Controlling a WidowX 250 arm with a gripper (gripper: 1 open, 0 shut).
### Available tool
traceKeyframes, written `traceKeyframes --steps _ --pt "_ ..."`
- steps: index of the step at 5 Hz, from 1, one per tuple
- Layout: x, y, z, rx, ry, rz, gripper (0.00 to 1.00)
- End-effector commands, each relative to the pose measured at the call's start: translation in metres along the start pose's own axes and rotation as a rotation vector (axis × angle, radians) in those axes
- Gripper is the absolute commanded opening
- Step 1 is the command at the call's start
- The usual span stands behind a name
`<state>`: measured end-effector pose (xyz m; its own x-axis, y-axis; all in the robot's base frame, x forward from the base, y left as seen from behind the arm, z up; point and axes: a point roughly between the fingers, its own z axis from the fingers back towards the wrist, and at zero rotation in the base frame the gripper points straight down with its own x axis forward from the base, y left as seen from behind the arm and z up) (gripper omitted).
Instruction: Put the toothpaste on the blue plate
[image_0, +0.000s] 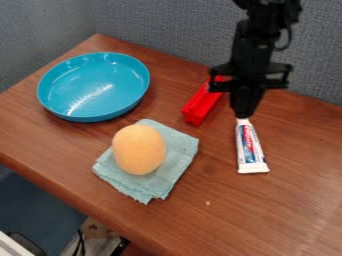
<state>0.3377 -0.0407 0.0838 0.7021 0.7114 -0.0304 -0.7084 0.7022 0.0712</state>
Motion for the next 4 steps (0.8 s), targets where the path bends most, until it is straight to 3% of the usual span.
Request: traceKeyframes --steps 1,2,3,4 --pt "0.002 0.000 0.040 -0.094 -0.045 -0.008 0.00" --pt "-0.004 -0.002 0.049 -0.108 -0.031 -0.020 1.00" --pt "-0.010 0.000 0.062 -0.127 -0.022 -0.042 1.00" --pt "-0.014 -0.004 0.053 -0.111 -0.019 -0.056 1.00"
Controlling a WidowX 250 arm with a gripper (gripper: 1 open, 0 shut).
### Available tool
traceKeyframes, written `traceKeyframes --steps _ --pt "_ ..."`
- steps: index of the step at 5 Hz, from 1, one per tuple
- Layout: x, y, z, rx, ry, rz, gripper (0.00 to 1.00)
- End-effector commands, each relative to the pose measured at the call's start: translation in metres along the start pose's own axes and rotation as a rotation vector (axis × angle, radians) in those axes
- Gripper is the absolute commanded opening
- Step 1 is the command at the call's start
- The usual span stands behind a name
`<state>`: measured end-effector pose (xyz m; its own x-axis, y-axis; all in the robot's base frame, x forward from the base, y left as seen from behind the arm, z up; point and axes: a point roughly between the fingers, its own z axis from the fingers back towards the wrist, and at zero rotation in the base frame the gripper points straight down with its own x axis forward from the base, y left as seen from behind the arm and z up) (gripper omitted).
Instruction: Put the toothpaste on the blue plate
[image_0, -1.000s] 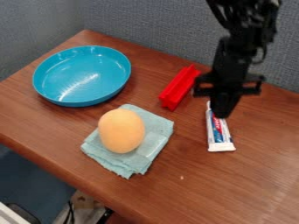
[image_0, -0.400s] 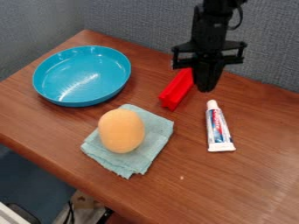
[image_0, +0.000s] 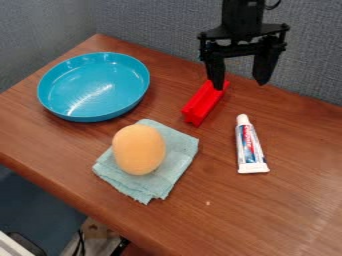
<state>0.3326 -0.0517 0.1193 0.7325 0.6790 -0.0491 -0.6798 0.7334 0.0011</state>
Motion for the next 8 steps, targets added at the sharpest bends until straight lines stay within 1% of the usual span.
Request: traceKeyframes --steps 1,2,3,4,5,6,7,8 --pt "-0.004 -0.006 0.007 -0.019 -0.036 -0.023 1.00" --pt "-0.007 -0.006 -0.005 0.008 -0.036 -0.033 1.00" --pt "-0.011 -0.009 -0.027 0.032 -0.037 -0.055 1.00" --pt "-0.016 -0.015 -0.045 0.033 -0.035 -0.080 1.00" --pt "-0.015 -0.022 -0.063 0.042 -0.034 -0.085 1.00" --pt "-0.014 -0.026 -0.077 0.049 -0.028 -0.083 1.00" --pt "-0.014 -0.028 -0.089 0.062 -0.024 -0.076 1.00" --pt "-0.012 -0.029 -0.093 0.070 -0.020 -0.063 0.00"
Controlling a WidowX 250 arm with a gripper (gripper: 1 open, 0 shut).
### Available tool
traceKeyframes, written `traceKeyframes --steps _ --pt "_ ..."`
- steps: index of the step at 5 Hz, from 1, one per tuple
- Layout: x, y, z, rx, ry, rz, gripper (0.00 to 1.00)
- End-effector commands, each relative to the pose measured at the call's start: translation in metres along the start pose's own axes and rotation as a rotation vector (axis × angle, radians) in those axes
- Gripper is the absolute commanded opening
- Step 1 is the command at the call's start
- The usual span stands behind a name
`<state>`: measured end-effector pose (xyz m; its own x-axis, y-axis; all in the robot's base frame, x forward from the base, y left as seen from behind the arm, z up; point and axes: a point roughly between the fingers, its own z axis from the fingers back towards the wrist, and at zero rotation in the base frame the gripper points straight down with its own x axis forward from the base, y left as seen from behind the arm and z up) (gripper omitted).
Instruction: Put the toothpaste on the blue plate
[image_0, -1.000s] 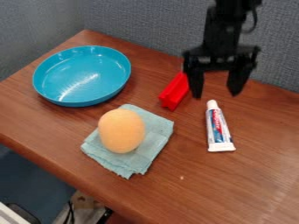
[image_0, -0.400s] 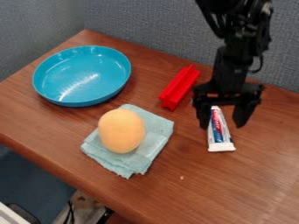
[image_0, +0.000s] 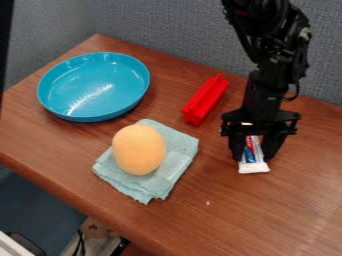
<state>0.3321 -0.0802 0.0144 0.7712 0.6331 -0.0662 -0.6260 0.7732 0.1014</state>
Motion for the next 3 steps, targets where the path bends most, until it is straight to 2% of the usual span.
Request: traceKeyframes --steps 1,3 --pt "0.0048 -0.0047 0.0149 -0.032 -0.035 0.004 0.00" --pt "0.0073 0.0007 0.0224 -0.031 -0.038 0.008 0.00"
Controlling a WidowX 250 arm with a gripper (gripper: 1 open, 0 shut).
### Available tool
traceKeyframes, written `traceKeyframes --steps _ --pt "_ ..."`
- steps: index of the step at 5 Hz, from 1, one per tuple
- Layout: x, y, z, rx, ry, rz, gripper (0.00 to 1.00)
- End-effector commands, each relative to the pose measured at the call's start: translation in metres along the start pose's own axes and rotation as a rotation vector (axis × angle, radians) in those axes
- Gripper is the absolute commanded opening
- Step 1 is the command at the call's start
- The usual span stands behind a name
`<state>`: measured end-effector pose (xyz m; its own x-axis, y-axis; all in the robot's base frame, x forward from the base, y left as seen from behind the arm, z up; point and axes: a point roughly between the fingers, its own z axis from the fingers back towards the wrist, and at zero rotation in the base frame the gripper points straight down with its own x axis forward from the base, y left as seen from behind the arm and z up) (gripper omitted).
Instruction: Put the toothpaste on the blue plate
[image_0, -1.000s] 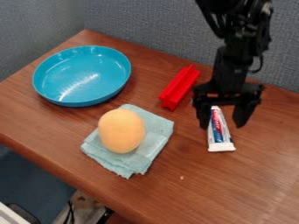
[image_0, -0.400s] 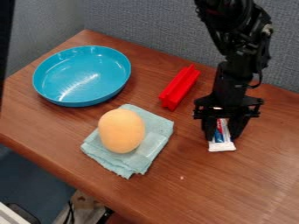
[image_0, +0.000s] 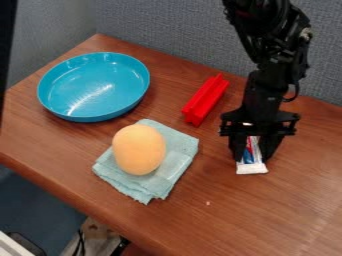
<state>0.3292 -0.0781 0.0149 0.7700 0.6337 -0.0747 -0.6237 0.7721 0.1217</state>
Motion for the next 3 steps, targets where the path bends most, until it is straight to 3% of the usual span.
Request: traceKeyframes --steps 1,3 --pt "0.0094 0.0002 0.0259 -0.052 -0.047 0.010 0.00" --pt "0.0121 0.0065 0.0354 -0.057 -0.050 0.009 0.00"
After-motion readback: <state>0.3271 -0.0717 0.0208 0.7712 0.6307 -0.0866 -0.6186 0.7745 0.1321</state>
